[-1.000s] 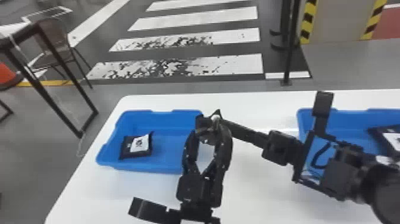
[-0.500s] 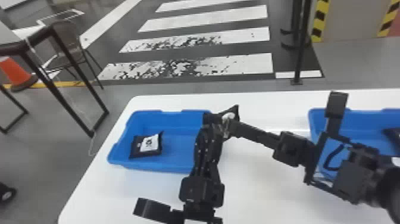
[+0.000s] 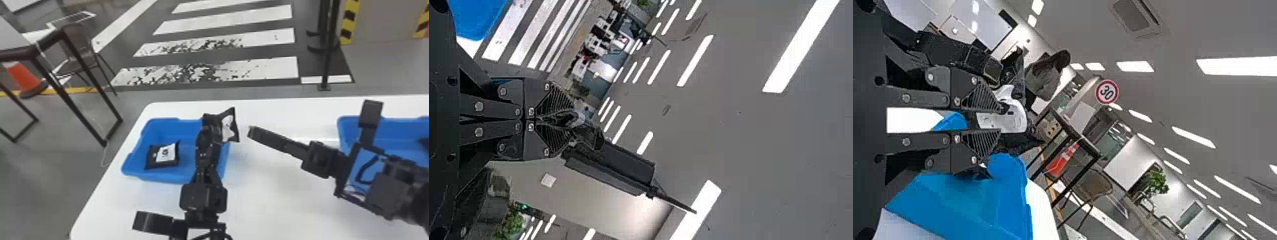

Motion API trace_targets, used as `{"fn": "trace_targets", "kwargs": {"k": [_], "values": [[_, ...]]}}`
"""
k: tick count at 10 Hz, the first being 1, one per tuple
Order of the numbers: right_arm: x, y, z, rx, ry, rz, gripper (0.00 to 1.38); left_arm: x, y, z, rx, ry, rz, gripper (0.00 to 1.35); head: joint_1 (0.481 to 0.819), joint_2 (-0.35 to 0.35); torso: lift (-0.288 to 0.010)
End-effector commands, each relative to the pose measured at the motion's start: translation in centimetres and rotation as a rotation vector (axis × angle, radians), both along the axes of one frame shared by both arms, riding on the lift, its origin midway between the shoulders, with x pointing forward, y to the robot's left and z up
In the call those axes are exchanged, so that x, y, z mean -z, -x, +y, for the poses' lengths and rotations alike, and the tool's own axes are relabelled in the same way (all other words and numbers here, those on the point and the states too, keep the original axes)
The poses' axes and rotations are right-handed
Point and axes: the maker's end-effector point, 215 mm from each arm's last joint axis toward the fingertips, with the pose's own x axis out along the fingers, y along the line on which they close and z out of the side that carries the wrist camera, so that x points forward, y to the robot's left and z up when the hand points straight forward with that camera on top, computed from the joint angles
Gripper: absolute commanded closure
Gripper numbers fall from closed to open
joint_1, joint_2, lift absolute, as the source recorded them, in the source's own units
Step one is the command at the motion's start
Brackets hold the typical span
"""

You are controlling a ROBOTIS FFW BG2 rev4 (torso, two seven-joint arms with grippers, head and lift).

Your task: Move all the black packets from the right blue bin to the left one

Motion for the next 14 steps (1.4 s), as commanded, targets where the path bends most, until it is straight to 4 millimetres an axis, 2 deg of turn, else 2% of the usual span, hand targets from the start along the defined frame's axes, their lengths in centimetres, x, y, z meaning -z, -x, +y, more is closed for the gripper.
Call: {"fn": "trace_targets", "kwargs": {"k": [1,2,3,4,5,6,7,8,9,10,12,13,14], "values": [[-0.3,-0.7,-0.5,0.024,-0.014,-0.015,0.48,1.1,-1.8,3.4,-0.092,-0.150,0.004,1.20,0.695,0.322,-0.168],[0.0,-0.8,-0.7,0.029,-0.010,-0.016,0.15,1.8,-3.2,6.8,-0.189,-0.309,0.013,1.20,0.695,0.338,-0.168],[0.3,-1.3,-1.4,0.050,0.016,-0.036,0.12,3.0,-4.4,9.8,-0.266,-0.399,0.052,1.20,0.695,0.350,-0.168],[0.8,-3.0,-3.5,0.111,0.075,-0.086,0.13,5.1,-4.9,11.8,-0.318,-0.357,0.123,1.14,0.695,0.350,-0.168],[1.4,-5.2,-6.8,0.192,0.176,-0.154,0.13,6.8,-4.8,13.3,-0.334,-0.303,0.177,0.62,0.695,0.350,-0.168],[1.9,-7.2,-11.0,0.284,0.272,-0.206,0.12,6.8,-4.3,13.8,-0.350,-0.296,0.171,0.11,0.695,0.350,-0.168],[2.5,-8.5,-15.6,0.381,0.351,-0.236,0.12,6.1,-3.8,13.8,-0.356,-0.290,0.145,0.04,0.695,0.346,-0.168],[3.4,-10.2,-20.5,0.474,0.395,-0.217,0.12,5.5,-3.2,13.9,-0.366,-0.280,0.118,0.12,0.695,0.299,-0.168],[3.9,-11.4,-25.0,0.542,0.446,-0.190,0.12,5.3,-2.9,13.6,-0.345,-0.311,0.103,0.12,0.695,0.269,-0.168],[3.9,-11.8,-29.6,0.600,0.570,-0.182,0.11,4.9,-2.9,13.3,-0.318,-0.346,0.087,0.12,0.695,0.203,-0.168],[7.6,-12.2,-35.2,0.660,0.756,-0.034,0.10,3.1,-2.7,12.4,-0.269,-0.378,0.030,0.15,0.695,0.090,-0.168],[9.6,-12.3,-36.8,0.659,0.817,0.038,0.10,2.1,-2.3,11.7,-0.261,-0.369,0.001,0.16,0.695,0.067,-0.168],[10.9,-11.7,-37.5,0.649,0.875,0.091,0.10,1.8,-2.3,11.2,-0.254,-0.366,-0.008,0.16,0.695,0.034,-0.168]]}}
